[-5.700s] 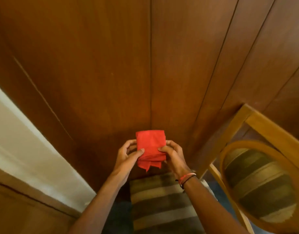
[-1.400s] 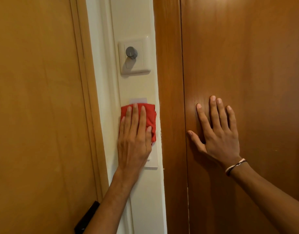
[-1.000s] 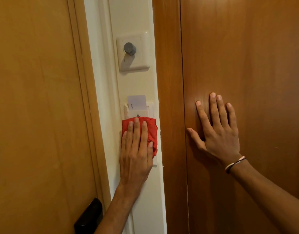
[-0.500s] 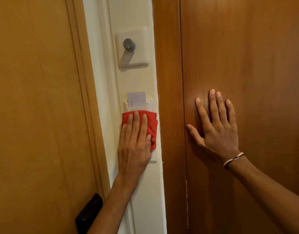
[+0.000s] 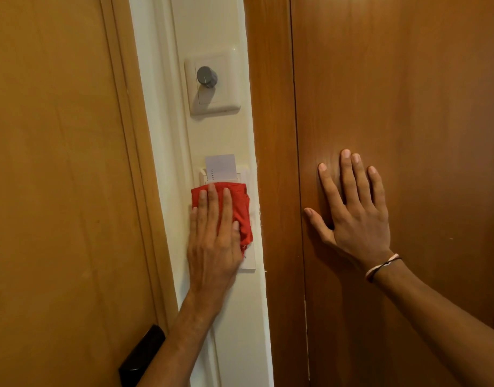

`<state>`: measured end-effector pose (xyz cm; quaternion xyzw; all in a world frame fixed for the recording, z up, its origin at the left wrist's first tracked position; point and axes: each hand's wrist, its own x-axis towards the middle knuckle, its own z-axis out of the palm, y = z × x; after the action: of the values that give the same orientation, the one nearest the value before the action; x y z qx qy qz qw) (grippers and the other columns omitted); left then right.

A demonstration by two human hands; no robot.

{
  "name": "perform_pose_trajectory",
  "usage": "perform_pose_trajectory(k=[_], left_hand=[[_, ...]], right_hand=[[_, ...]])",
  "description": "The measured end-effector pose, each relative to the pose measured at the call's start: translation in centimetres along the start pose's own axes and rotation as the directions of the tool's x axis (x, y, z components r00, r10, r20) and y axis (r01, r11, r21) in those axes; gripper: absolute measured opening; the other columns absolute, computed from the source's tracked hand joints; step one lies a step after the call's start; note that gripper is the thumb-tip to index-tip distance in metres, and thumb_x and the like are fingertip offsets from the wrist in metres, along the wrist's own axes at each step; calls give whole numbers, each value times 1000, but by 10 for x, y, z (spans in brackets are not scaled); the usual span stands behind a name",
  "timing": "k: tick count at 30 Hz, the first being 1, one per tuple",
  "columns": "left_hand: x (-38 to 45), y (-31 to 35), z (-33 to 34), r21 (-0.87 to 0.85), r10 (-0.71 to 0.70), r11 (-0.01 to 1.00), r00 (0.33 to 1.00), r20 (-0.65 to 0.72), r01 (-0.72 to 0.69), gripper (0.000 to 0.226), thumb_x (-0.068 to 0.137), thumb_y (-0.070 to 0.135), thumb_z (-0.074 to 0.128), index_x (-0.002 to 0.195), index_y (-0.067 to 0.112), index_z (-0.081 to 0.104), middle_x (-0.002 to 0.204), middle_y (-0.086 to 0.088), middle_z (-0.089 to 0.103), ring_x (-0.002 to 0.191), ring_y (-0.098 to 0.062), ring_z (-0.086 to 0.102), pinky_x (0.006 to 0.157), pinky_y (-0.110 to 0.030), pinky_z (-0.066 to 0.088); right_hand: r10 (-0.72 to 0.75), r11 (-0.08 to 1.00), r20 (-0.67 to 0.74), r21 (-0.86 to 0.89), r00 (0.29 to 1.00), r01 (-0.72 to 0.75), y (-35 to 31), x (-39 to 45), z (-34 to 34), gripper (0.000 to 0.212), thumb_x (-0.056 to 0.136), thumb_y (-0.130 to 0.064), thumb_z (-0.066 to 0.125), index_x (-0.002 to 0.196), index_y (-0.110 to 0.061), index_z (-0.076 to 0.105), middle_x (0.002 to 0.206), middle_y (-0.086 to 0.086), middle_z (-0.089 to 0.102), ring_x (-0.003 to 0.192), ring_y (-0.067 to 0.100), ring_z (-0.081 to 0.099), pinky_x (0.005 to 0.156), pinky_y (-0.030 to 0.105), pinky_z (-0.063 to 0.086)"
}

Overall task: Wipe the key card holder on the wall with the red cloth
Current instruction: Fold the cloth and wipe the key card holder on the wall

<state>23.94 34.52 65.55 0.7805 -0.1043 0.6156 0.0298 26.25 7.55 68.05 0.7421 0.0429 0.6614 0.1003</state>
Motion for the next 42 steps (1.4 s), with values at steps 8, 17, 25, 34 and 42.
perform_pose_trajectory(k=[8,17,25,34,42], left_hand=[[-2,-5,5,31,64,997,998,1,-64,73,97,39,53,152,7,20,157,-22,29,147,-40,24,116,-59,34],[-3,-14,0,31,172,984,985,17,-173,62,101,44,39,150,6,29,156,-19,31,146,-39,27,117,-55,30],[-2,-4,4,33,67,997,998,21,-67,72,93,41,58,150,7,31,156,-20,32,147,-38,26,117,-57,32],[-6,-2,5,77,68,994,996,50,-72,76,90,43,64,149,5,34,154,-22,37,145,-40,29,115,-58,34],[0,7,-22,-343,1,939,999,53,17,54,102,36,33,147,8,28,154,-18,37,143,-37,32,107,-62,42]], right_hand=[[3,1000,-11,15,1000,-3,0,1,0,87,97,-71,36,165,-19,21,172,20,20,160,38,19,130,55,18],[4,1000,1,9,1000,-4,-1,0,-1,87,97,-71,36,165,-19,22,172,20,20,160,38,19,130,55,18],[9,1000,2,22,1000,-9,-1,0,-1,87,97,-71,35,165,-20,21,172,20,20,161,38,18,130,55,18],[7,999,-22,53,1000,-6,0,-1,1,87,96,-71,38,165,-20,22,172,19,21,161,37,18,131,54,18],[64,990,66,125,996,-72,-8,3,-17,80,97,-67,41,162,-20,32,171,20,24,159,39,23,128,56,23]])
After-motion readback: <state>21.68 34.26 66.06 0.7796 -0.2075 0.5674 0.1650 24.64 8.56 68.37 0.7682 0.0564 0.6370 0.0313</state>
